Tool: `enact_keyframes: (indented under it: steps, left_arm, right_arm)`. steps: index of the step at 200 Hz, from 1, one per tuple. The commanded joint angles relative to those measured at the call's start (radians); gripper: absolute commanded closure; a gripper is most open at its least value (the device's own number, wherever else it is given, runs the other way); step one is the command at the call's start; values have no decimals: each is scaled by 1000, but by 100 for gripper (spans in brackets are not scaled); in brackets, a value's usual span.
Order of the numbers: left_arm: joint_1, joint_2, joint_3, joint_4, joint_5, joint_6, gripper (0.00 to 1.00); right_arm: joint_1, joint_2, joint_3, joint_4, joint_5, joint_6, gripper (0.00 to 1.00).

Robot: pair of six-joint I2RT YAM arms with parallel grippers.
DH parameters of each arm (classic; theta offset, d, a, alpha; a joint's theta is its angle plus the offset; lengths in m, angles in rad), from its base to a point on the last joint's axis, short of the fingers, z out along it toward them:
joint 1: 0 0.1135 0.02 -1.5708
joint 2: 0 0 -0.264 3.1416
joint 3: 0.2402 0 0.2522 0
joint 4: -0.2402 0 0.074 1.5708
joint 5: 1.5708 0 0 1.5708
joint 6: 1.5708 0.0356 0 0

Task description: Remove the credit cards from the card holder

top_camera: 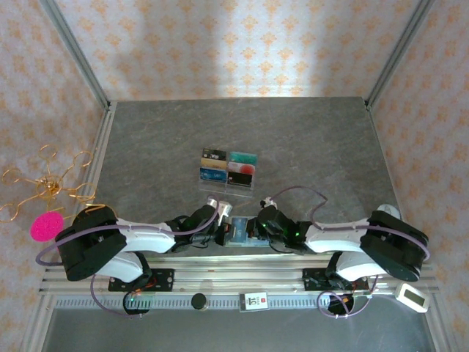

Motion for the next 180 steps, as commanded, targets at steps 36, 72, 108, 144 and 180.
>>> enact_keyframes:
  steps: [36, 72, 108, 144, 180]
  left_arm:
    - [25, -22, -23, -25, 12, 6, 100]
    - [16, -85, 14, -55, 23, 6, 100]
    - [17, -154, 14, -124, -62, 37, 89]
    - [23, -77, 17, -120, -80, 77, 100]
    - [24, -14, 14, -73, -53, 75, 100]
  right_arm:
    - [-11, -88, -61, -109, 55, -20, 100]
    - [5, -78, -18, -35, -42, -127, 87]
    - [15, -69, 16, -41, -64, -137, 83]
    - [18, -4, 42, -25, -79, -114, 83]
    - [17, 46, 52, -40, -49, -92, 83]
